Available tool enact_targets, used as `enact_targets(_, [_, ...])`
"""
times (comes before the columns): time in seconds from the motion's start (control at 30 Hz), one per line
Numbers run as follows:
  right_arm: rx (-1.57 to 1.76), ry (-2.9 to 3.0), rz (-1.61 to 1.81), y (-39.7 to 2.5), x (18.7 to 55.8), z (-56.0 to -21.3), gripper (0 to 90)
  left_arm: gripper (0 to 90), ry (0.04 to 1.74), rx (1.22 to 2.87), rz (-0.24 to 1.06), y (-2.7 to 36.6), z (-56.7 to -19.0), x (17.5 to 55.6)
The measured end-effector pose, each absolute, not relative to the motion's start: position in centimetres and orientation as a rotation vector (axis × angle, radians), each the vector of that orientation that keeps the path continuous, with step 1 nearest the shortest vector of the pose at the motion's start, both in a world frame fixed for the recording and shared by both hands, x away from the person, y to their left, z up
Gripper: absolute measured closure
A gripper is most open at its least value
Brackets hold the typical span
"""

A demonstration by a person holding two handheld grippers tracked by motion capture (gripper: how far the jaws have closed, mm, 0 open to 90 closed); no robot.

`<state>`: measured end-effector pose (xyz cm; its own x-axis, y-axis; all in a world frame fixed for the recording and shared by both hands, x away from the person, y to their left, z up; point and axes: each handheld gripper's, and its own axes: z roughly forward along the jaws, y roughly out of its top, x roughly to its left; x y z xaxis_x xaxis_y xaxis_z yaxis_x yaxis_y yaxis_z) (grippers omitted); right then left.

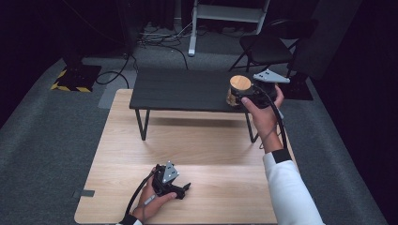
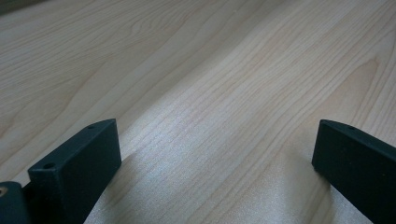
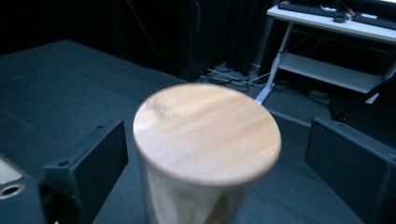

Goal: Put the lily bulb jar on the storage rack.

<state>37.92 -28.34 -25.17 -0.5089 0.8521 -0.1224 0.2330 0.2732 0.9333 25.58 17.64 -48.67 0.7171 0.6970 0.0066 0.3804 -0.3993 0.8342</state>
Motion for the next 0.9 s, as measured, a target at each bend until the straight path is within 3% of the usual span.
enact_targets(0.53, [0.919, 1.879, 1.271, -32.1, 31.9, -28.3, 6.2, 1.2, 0.820, 2.031, 0.450, 17.6, -48.7, 25.6])
enact_targets(0.9, [0.928, 1.930, 1.236, -34.9, 28.3, -33.0, 6.3, 1.2, 0.820, 2.031, 0.450, 17.6, -48.7, 25.6])
